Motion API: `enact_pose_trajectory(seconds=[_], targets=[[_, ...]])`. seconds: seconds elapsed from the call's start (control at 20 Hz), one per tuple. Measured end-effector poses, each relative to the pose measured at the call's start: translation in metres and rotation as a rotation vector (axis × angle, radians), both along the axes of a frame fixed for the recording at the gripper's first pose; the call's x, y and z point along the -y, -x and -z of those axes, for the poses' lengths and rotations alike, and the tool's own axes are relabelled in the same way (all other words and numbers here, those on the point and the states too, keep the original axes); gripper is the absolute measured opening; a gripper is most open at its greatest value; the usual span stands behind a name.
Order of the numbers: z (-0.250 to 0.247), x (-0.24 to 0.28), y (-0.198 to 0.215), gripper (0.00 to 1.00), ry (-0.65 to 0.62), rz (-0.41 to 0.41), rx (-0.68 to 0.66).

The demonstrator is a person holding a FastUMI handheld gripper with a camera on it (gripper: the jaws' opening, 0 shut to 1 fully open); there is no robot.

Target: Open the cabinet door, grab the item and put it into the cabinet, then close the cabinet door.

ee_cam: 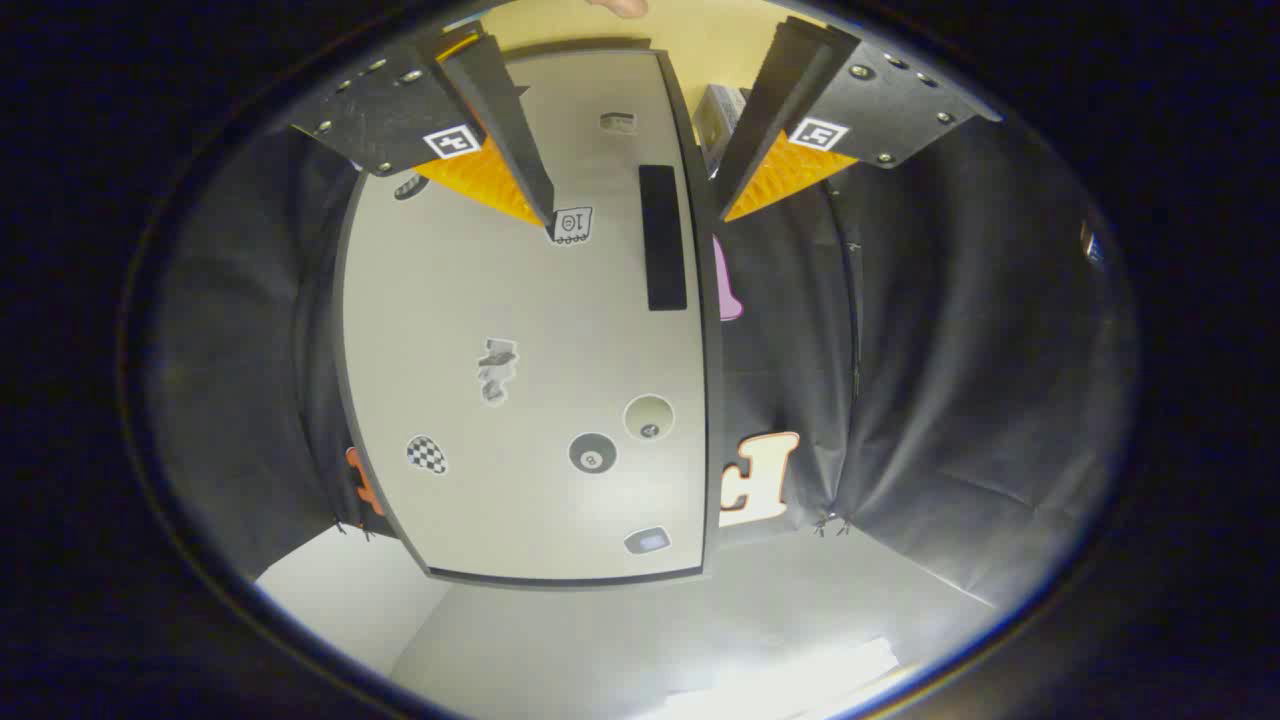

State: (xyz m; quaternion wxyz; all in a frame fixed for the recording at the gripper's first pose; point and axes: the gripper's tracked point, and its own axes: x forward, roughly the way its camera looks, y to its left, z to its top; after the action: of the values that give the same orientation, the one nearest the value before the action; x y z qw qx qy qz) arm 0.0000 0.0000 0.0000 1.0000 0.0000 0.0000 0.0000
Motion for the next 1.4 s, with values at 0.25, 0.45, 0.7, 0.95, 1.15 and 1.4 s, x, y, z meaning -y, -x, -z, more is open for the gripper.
enact_pose_trajectory(seconds=[0.25,0.45,0.7,0.95,1.15,1.4], targets=[[-0.001,-0.005,-0.017,0.96,-0.011,-0.003,0.016],[0.001,-0.006,-0.032,0.96,-0.013,-0.001,0.017],[0.002,-0.011,-0.049,0.96,-0.028,-0.003,0.014],[0.01,-0.016,-0.073,0.96,-0.039,0.004,0.004],[0.021,-0.013,-0.094,0.92,-0.023,0.038,-0.011],[0.04,-0.014,-0.103,0.61,-0.018,0.057,-0.06]])
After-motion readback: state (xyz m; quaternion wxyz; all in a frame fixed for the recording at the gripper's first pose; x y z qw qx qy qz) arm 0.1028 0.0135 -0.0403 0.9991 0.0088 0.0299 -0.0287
